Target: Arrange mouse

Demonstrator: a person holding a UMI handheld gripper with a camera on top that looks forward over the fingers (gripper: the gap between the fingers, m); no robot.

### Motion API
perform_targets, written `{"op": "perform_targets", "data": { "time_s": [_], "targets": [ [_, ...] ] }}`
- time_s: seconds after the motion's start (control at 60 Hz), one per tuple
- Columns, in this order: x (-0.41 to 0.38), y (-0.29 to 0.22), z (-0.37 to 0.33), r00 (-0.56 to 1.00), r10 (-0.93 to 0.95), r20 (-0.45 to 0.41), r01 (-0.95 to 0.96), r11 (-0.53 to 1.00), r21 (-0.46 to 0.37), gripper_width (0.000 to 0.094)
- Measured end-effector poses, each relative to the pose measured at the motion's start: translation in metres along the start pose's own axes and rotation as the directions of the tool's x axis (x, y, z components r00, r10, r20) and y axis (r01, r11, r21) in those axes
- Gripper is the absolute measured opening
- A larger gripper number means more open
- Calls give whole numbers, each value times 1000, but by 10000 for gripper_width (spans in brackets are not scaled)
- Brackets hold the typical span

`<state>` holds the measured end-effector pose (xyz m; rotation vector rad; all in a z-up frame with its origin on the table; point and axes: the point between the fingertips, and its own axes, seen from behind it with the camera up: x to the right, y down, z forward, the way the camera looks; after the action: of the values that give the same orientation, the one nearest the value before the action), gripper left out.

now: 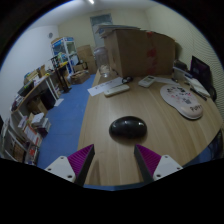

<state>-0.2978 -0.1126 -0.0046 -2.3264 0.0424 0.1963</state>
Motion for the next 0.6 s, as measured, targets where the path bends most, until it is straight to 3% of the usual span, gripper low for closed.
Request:
{"op": "perform_targets", "data": {
  "time_s": [0.283,0.6],
  "targets": [
    [3,-39,48,1000,-23,-4,23,999,49,815],
    [15,-92,110,989,-39,-144,43,999,26,835]
  ]
}}
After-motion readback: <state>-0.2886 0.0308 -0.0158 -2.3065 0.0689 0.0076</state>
